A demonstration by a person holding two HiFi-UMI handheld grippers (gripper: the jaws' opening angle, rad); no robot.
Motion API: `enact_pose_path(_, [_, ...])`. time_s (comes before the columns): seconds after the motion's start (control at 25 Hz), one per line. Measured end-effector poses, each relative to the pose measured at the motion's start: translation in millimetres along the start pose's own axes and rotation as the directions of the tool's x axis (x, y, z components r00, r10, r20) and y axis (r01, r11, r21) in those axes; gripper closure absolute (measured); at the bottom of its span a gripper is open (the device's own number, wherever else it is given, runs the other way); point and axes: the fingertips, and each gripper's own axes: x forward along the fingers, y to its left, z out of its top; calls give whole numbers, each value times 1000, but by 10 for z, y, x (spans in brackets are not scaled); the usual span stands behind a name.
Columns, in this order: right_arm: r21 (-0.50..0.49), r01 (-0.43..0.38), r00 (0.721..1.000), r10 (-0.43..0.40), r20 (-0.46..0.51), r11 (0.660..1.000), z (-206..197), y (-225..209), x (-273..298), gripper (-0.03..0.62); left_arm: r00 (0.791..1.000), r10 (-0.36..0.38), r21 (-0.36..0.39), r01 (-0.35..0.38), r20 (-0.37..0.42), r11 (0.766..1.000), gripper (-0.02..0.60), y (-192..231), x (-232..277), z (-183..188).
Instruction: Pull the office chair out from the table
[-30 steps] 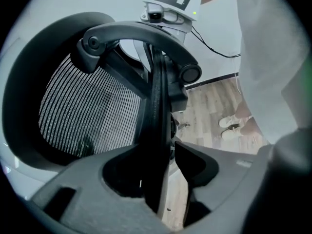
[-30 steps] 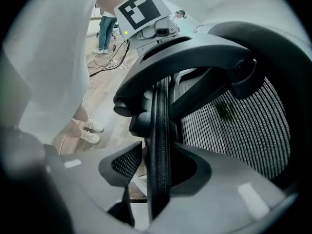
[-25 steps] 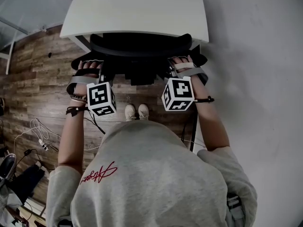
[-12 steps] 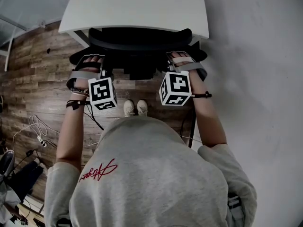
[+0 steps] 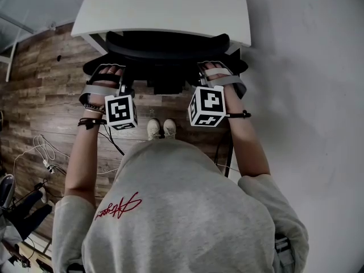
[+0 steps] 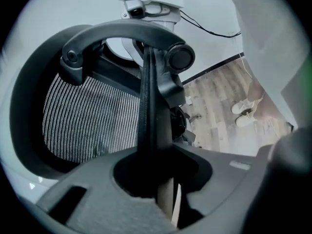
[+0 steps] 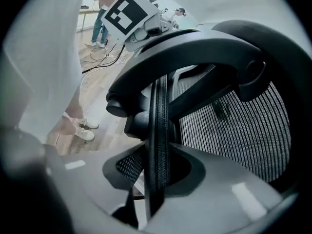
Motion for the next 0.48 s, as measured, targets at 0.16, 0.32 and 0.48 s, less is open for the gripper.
enact_pose_path(0.16, [-7, 10, 1000, -10, 2, 1000, -16, 19, 14, 497, 1000, -21, -9, 21, -2, 1000, 508, -20, 21, 10])
enact_pose_path(0.32, [2, -4, 1000, 4, 2, 1000, -5, 22, 46, 496, 998, -68, -33, 67, -16, 997, 505, -41, 53, -29])
enact_pose_path(0.48, [-14, 11, 1000, -11, 4, 1000, -12, 35, 40, 499, 997, -82, -42, 81, -16, 996, 504, -65, 53, -17])
